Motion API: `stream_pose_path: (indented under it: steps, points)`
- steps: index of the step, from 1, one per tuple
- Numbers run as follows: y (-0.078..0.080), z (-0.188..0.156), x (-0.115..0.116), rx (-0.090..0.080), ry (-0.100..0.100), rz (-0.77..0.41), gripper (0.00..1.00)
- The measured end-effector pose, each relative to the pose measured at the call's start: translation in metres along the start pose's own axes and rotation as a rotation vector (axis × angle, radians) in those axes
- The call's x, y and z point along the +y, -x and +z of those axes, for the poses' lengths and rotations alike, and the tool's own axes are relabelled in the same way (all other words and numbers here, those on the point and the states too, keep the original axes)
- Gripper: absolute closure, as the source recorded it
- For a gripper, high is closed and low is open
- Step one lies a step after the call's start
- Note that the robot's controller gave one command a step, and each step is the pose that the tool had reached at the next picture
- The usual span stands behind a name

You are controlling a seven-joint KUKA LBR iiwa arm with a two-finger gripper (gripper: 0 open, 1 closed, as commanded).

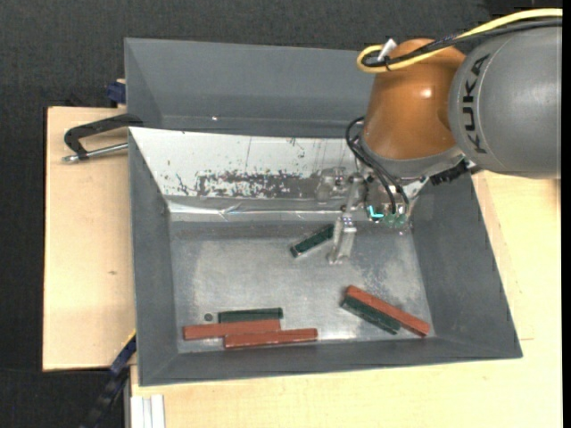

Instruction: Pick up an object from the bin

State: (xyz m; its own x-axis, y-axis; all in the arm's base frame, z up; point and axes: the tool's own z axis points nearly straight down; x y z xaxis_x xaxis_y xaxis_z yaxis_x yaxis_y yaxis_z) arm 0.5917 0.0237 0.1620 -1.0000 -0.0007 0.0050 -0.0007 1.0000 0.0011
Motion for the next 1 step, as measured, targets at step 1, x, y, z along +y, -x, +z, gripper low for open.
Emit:
stream_pose_path:
  steps: [1]
  points:
    - [0.0018, -0.0040, 0.0000, -0.008, 0.000, 0.000, 0.00]
